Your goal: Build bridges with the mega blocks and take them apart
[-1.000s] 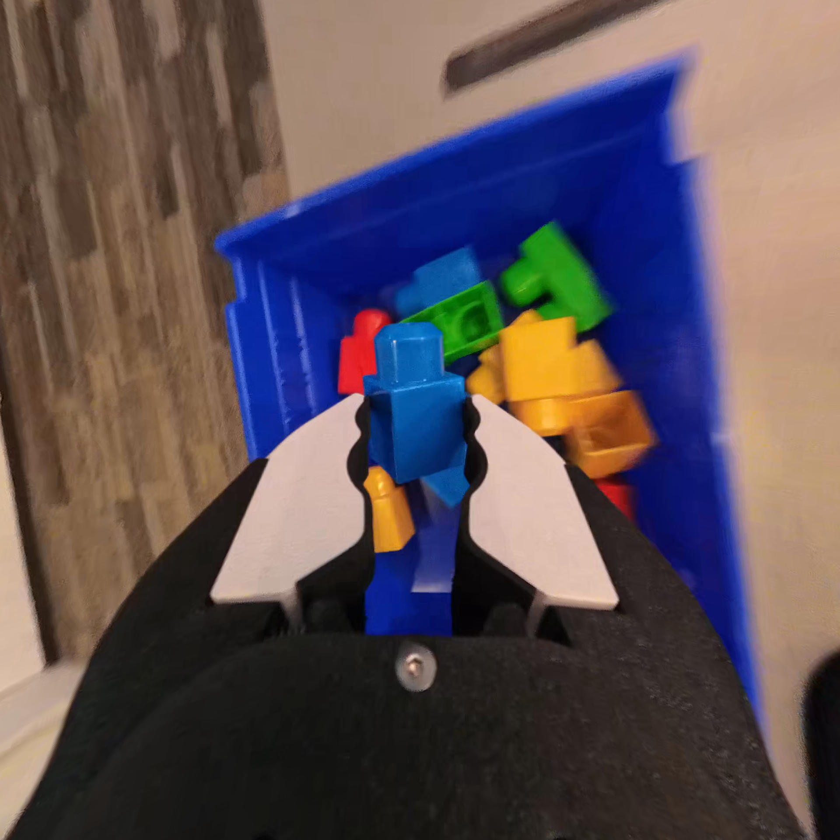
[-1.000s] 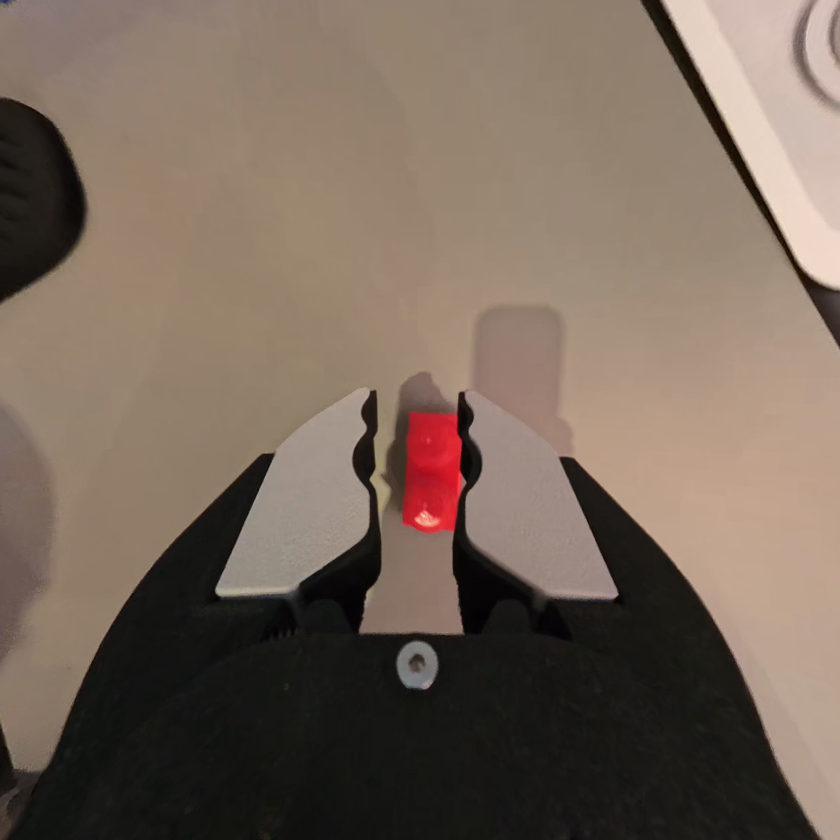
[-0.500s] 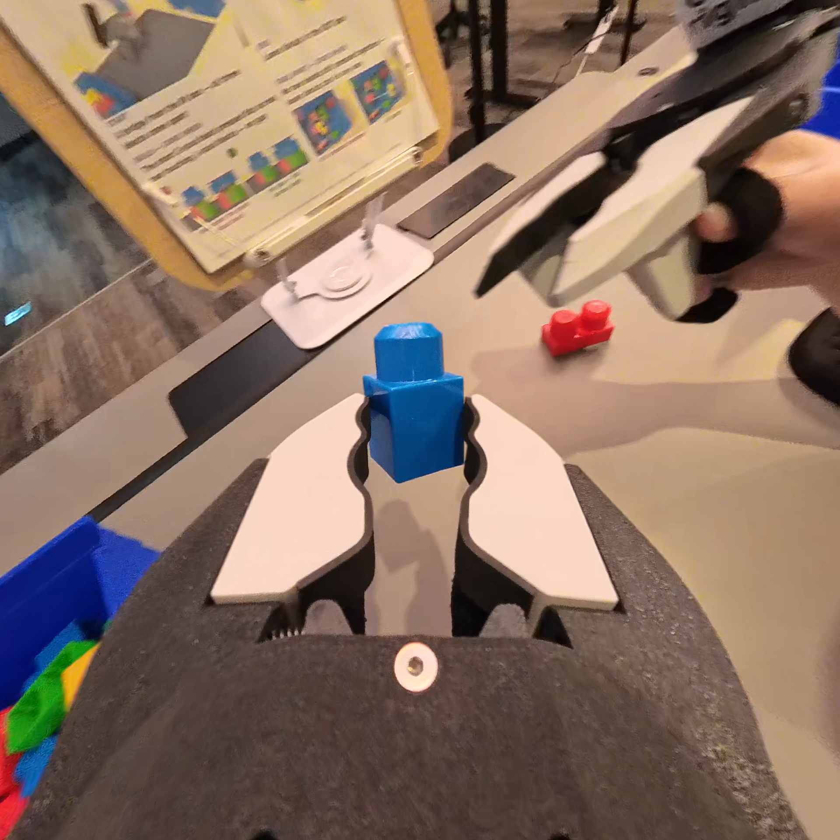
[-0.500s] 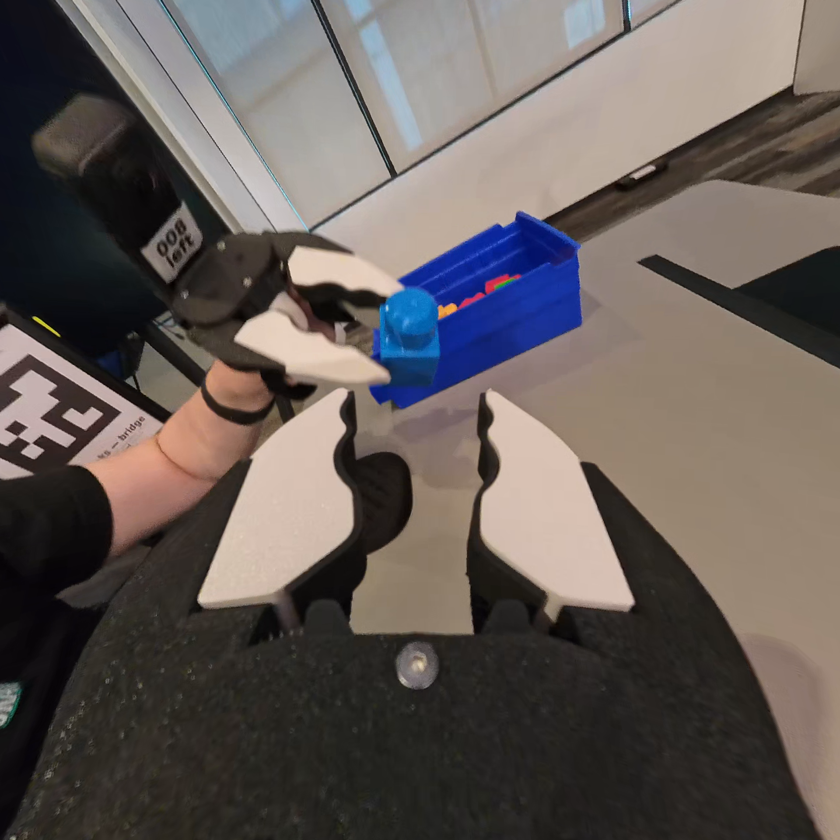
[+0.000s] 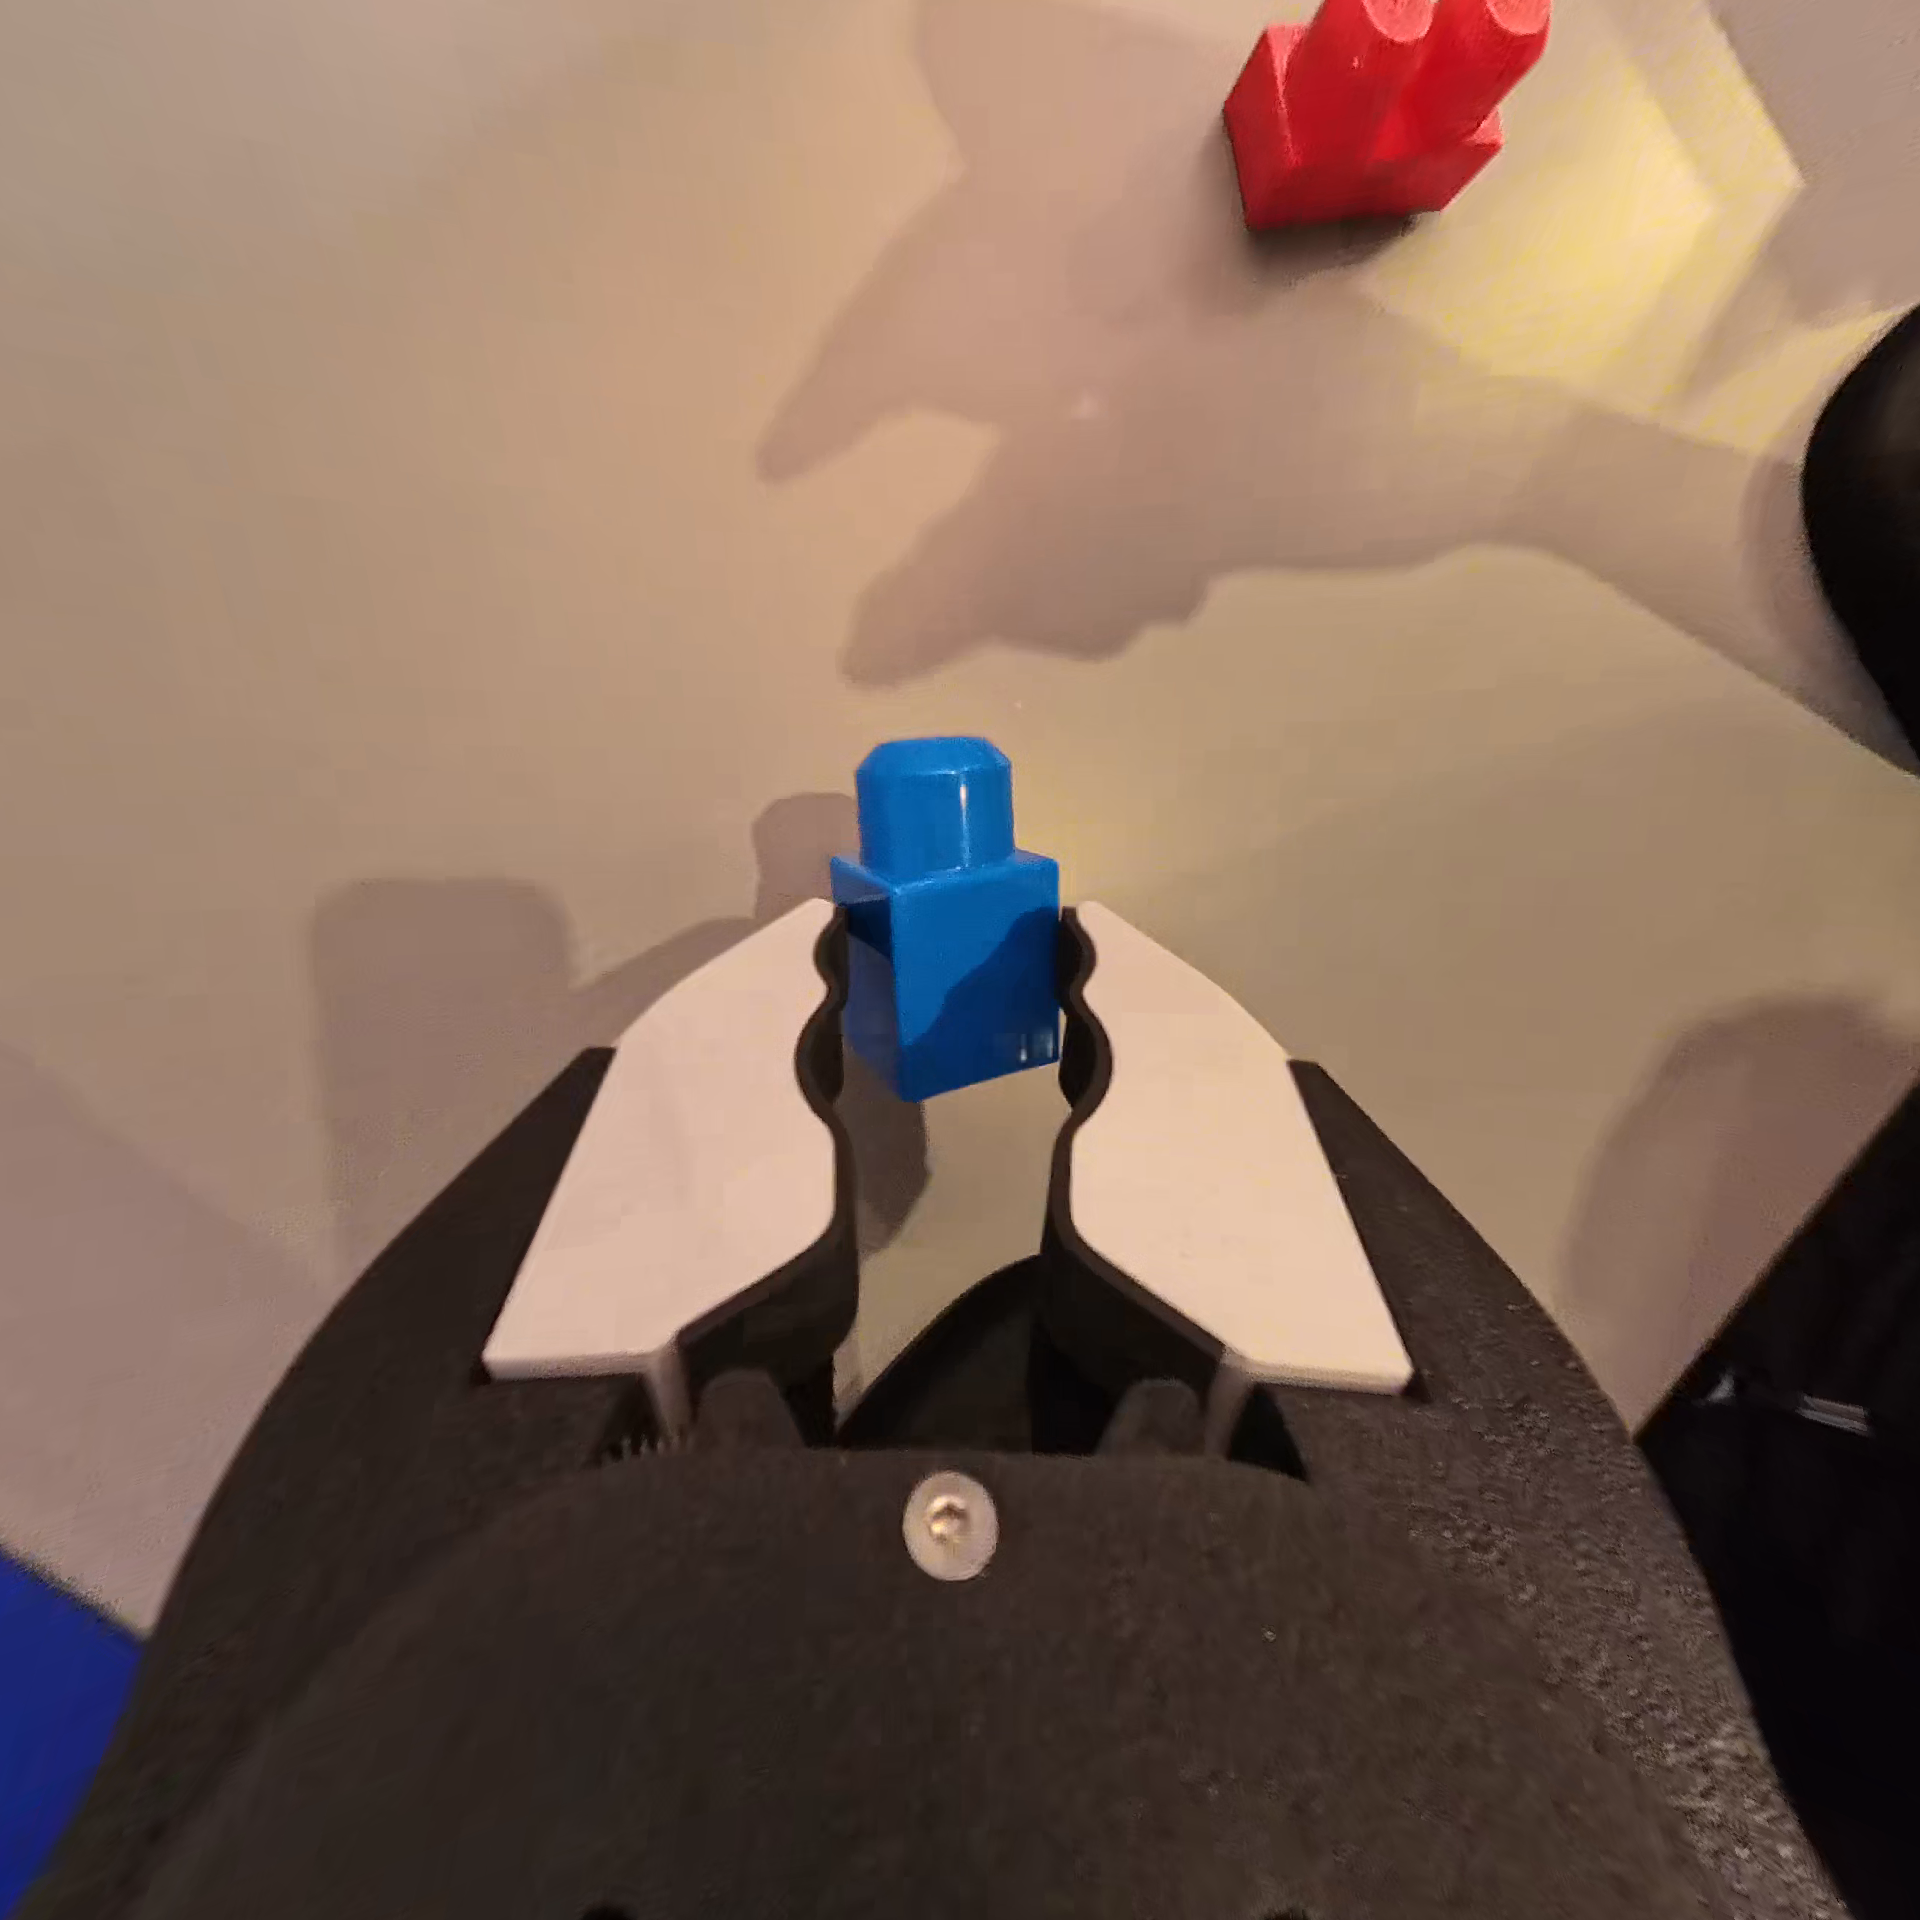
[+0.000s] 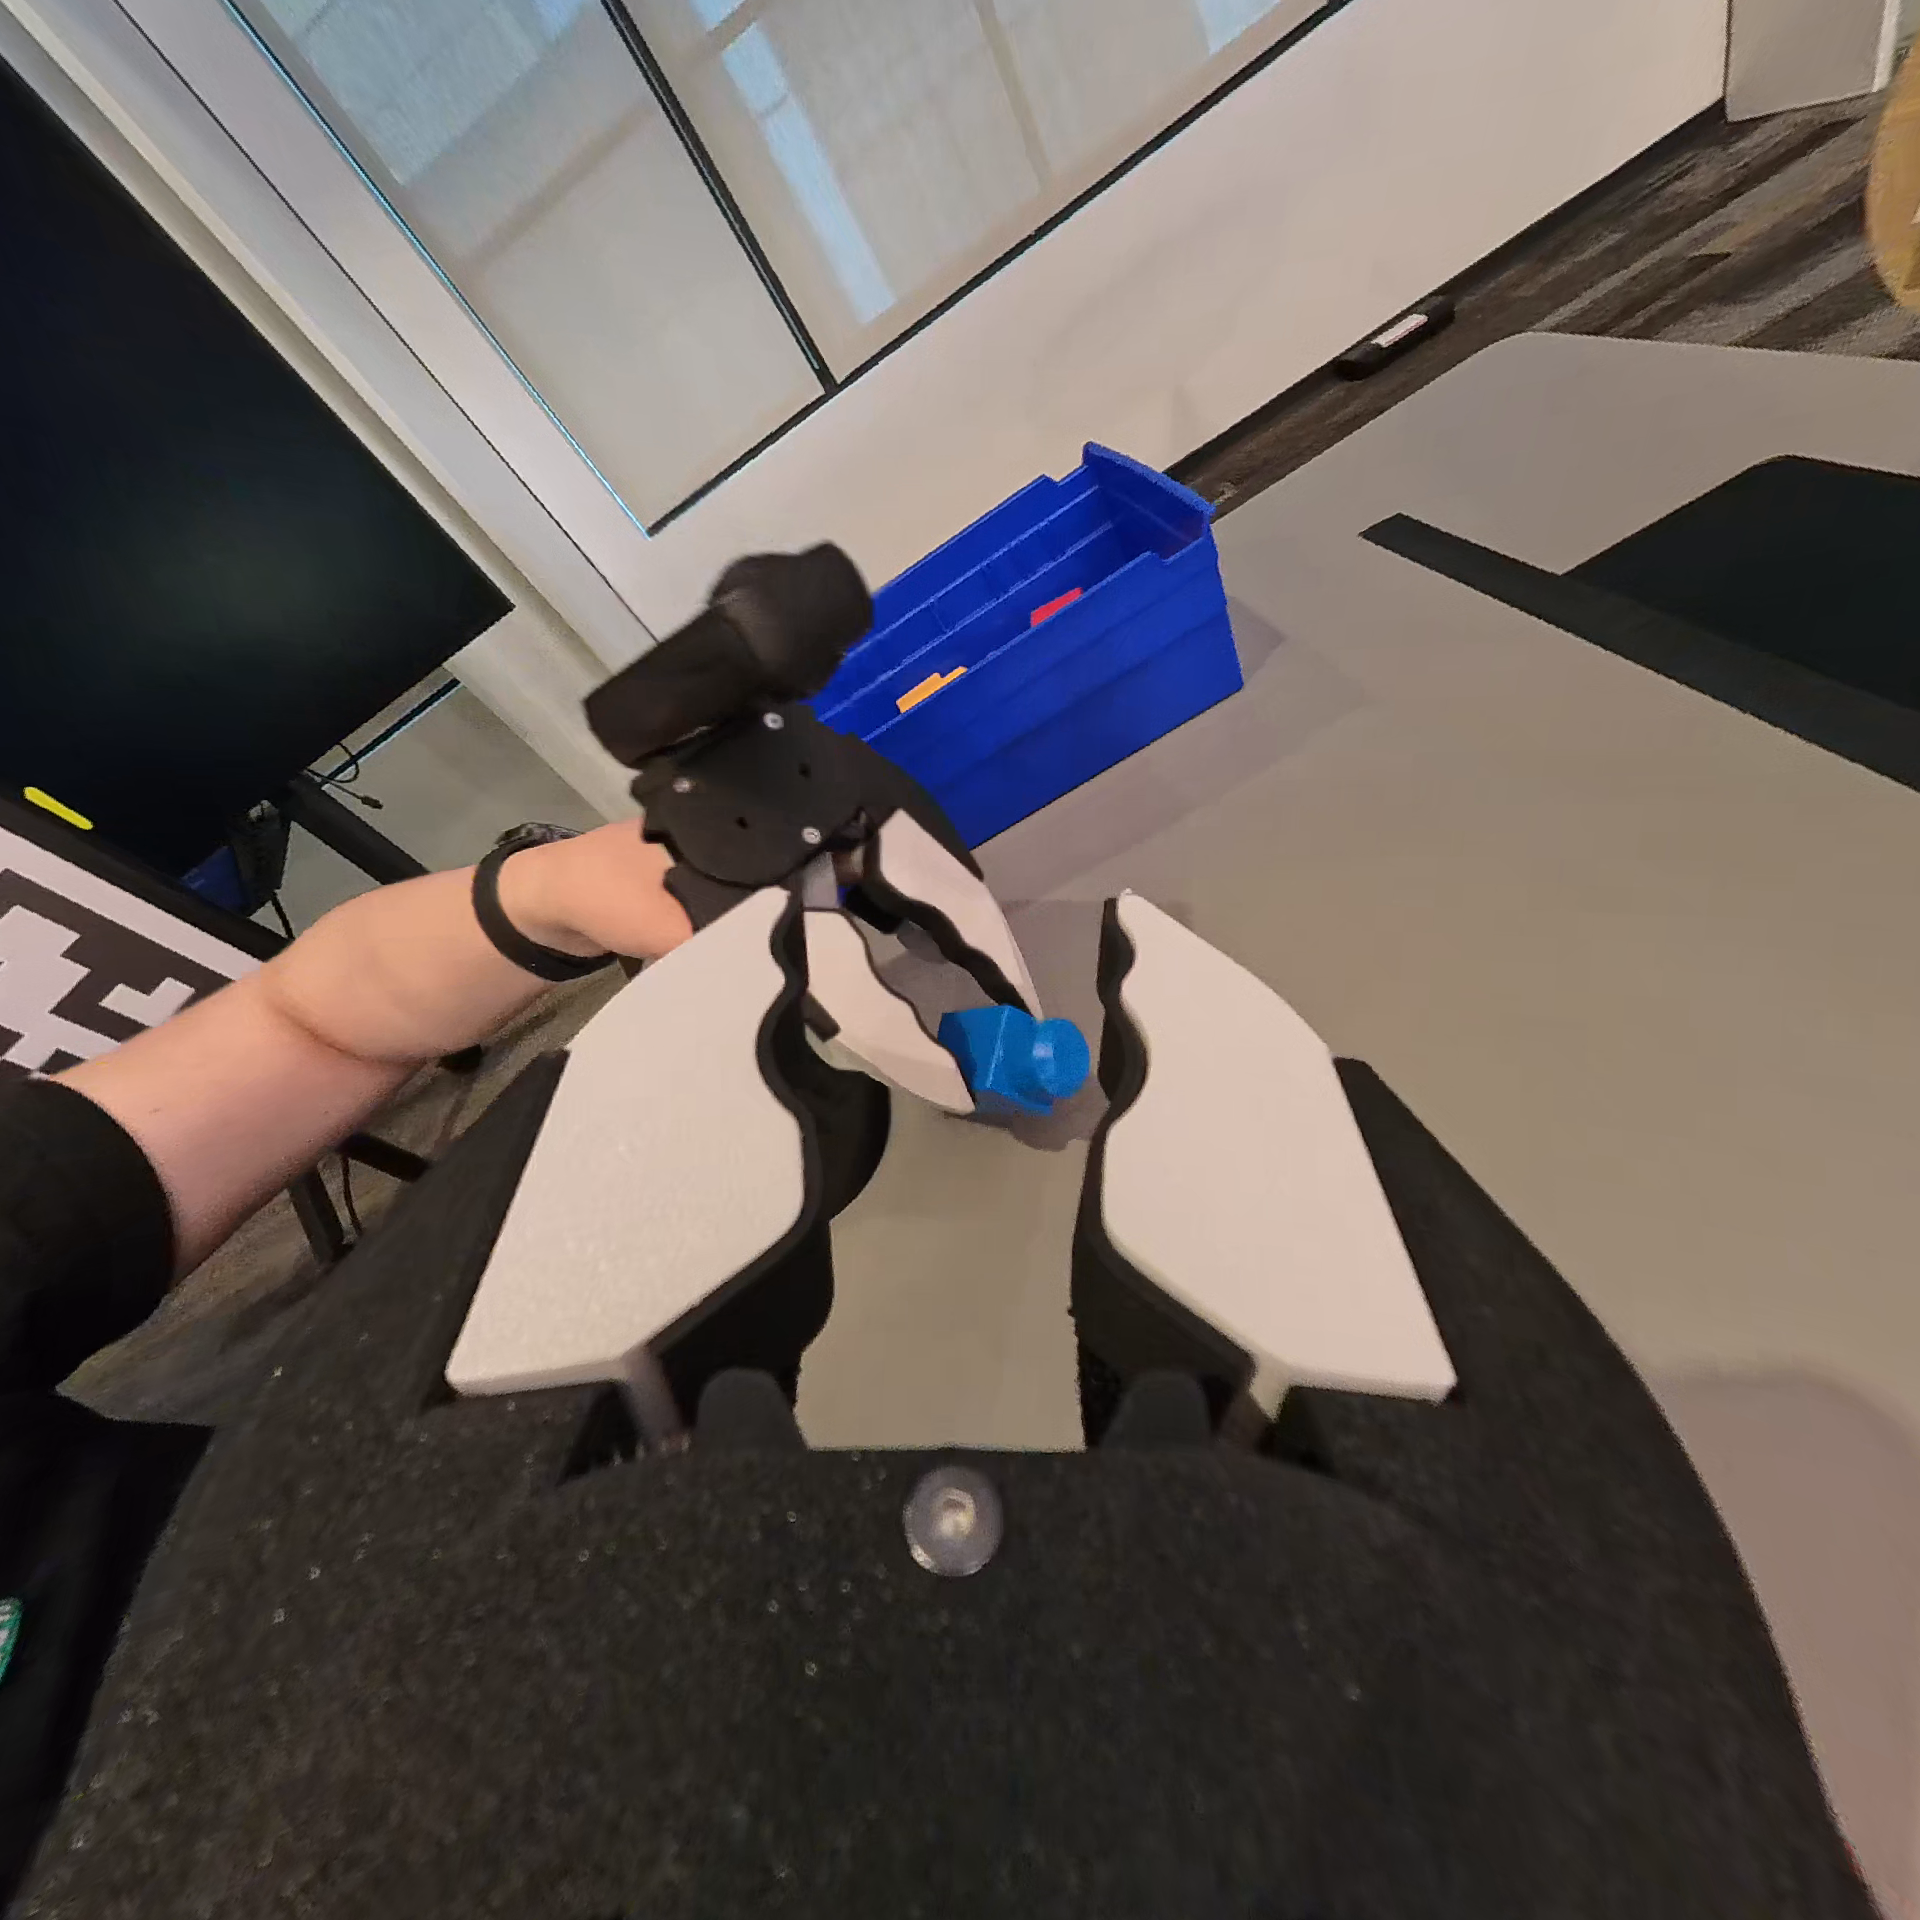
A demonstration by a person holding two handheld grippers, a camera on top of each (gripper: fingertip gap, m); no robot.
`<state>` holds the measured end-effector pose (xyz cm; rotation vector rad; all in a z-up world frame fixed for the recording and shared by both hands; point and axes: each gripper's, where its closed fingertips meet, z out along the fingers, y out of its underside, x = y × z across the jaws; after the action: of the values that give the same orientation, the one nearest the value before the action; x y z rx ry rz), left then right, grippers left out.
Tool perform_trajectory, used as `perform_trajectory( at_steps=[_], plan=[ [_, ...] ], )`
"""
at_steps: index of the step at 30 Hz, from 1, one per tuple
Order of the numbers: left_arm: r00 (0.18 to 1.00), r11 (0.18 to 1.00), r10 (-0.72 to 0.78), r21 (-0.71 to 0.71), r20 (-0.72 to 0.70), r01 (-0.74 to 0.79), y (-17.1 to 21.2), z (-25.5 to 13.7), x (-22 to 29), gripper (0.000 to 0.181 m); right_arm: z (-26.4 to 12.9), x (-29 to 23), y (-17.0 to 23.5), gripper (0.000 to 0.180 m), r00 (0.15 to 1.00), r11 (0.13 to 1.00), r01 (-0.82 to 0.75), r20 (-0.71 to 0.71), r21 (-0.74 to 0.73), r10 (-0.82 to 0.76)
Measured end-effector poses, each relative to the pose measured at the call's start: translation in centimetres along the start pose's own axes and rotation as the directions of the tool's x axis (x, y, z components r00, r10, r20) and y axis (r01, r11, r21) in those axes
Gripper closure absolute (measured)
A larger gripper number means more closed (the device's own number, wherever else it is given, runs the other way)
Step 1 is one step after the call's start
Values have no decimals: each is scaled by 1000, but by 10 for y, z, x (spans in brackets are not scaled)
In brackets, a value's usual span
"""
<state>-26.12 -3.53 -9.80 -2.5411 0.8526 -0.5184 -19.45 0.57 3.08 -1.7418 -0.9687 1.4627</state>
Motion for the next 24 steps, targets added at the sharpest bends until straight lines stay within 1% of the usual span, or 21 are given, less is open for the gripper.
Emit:
perform_trajectory(
  at_steps=[2,5,9,16,18,19,21,22,24],
  plan=[
    [999,1000,-10,-21,-37,9,2,7,0,143,-3,2,-2,126,1000,1000,-4,-1,7,4],
    [999,999,4,-46,-53,-6,7,17,-2,143,-7,3,-7,128,1000,999,-9,0,35,9],
    [996,998,-24,-66,-86,18,13,29,-1,143,-11,1,-13,129,1000,998,-1,3,64,0],
    [986,992,-64,-118,-153,46,19,35,3,142,-16,10,-16,124,999,997,-12,-36,76,15],
    [986,994,-58,-101,-154,42,17,34,3,141,-17,11,-16,124,999,997,-17,-37,81,20],
    [988,996,-51,-81,-147,40,14,33,2,136,-18,10,-17,124,999,996,-19,-35,82,22],
    [990,999,-40,-39,-135,35,7,26,1,134,-19,10,-17,124,999,996,-21,-32,85,23],
    [992,999,-38,-10,-122,37,3,20,0,131,-19,10,-18,124,999,996,-21,-33,86,24],
    [996,998,-17,58,-86,22,-6,-1,-3,133,-20,11,-18,124,999,996,-22,-32,87,25]
  ],
)
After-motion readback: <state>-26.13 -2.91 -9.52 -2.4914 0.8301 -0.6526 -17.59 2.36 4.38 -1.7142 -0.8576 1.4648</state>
